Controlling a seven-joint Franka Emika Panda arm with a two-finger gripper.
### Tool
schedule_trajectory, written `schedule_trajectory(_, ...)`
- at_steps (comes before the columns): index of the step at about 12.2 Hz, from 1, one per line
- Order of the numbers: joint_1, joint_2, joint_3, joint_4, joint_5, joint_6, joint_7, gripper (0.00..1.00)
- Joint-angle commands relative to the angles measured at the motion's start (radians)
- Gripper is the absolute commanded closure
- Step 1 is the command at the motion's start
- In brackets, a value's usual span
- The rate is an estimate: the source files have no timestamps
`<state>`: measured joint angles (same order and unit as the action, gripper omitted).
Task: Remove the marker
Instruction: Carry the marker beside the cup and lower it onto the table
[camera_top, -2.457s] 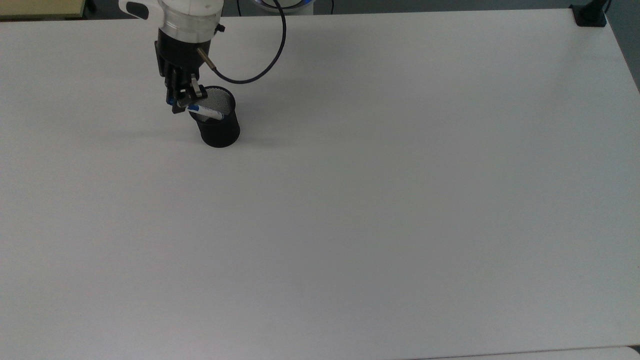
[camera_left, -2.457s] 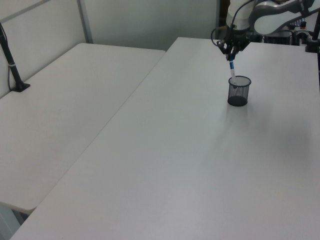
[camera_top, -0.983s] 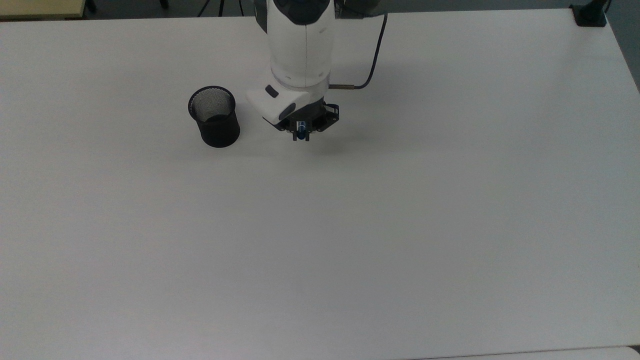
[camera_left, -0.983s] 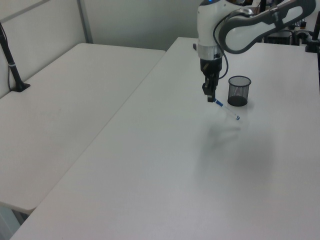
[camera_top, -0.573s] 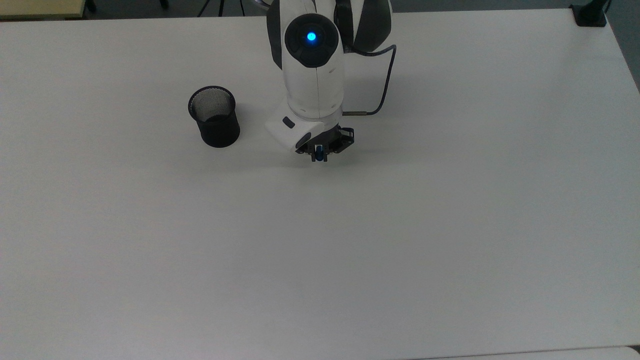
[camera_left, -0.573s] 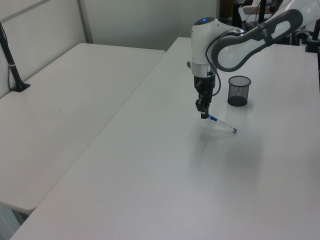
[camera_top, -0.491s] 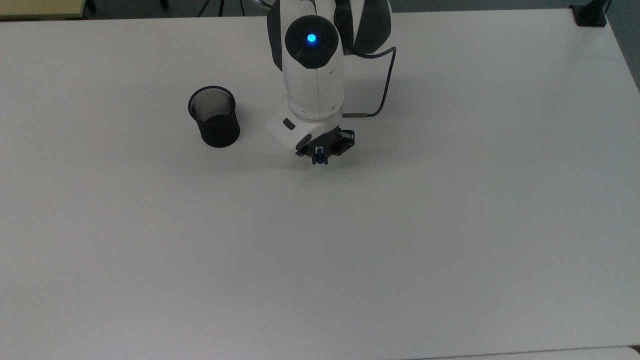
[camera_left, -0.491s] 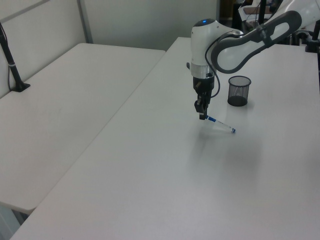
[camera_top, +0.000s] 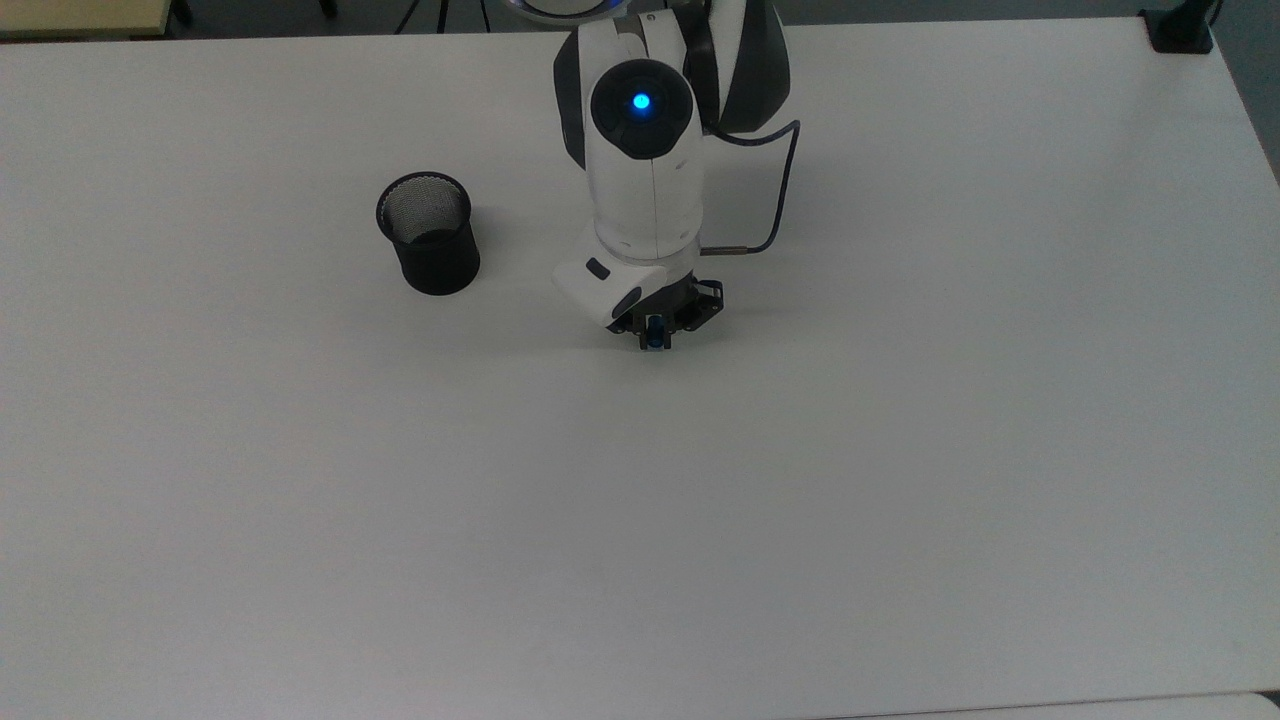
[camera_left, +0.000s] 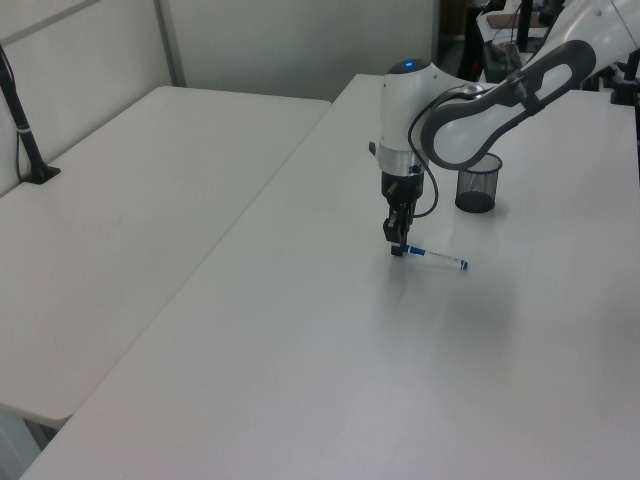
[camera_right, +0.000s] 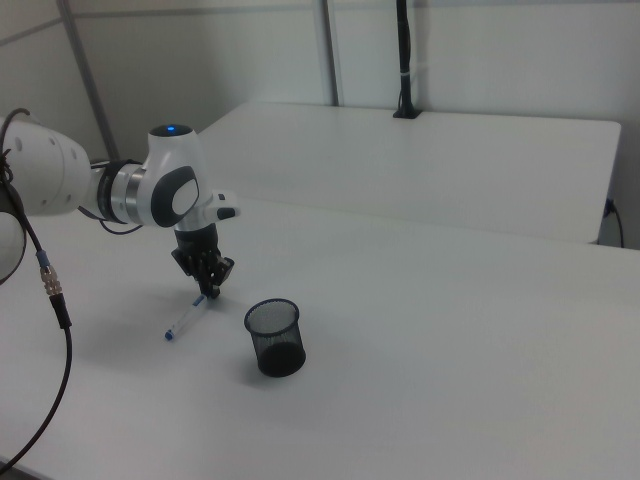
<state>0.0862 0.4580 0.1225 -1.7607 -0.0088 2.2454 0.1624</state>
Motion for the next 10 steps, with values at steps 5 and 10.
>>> schedule_trajectory(5, 0.0, -0.099, -0.015, 0.025, 0.012, -0.085, 0.107, 0.0)
schedule_trajectory(10, -0.023, -0.228, -0.052, 0.191, -0.023, -0.436, 0.125, 0.0)
